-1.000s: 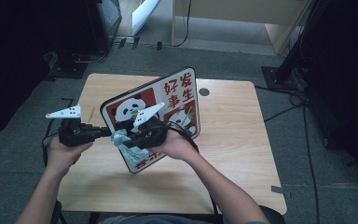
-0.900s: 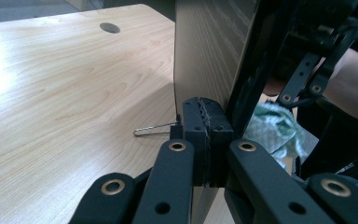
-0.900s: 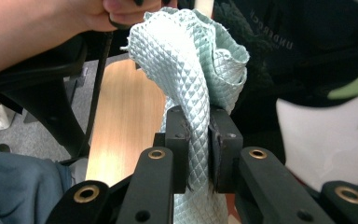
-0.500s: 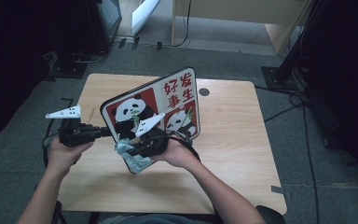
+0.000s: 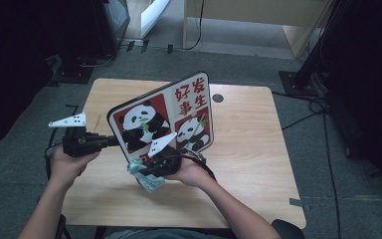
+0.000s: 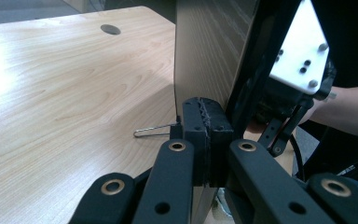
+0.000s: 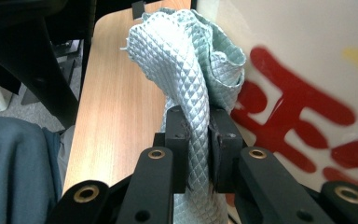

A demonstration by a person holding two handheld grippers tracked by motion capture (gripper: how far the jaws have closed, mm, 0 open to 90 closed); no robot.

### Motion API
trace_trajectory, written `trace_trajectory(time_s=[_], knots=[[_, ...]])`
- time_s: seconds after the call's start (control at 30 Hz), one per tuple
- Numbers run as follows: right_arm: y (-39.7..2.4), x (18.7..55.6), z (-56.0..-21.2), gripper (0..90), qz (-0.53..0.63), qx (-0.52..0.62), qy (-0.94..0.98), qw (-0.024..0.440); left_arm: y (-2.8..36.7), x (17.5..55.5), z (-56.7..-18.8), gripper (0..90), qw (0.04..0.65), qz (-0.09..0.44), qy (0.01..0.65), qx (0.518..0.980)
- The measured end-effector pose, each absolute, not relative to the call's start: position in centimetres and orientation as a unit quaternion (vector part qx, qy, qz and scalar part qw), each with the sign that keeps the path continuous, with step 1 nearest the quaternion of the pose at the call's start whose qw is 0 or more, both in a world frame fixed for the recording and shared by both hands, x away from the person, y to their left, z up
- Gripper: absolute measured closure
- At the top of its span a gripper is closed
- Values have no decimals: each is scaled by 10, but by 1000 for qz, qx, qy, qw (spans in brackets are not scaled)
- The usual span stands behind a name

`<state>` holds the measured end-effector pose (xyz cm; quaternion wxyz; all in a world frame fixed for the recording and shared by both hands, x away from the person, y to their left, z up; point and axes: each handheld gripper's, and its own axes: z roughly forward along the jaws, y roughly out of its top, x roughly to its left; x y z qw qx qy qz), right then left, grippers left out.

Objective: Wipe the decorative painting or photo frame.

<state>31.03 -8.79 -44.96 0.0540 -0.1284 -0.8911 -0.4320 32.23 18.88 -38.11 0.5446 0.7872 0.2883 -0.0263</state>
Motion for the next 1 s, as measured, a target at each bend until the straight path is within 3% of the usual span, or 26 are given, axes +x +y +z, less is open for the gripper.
trace_trajectory(time_s=[0.67,1.0], knots=[[-92,304,-485,807,-389,-151,-906,77,189,322,-382,899,546,-27,287,787],[-86,297,-474,809,-395,-148,-903,82,189,324,-382,866,546,-28,289,786]])
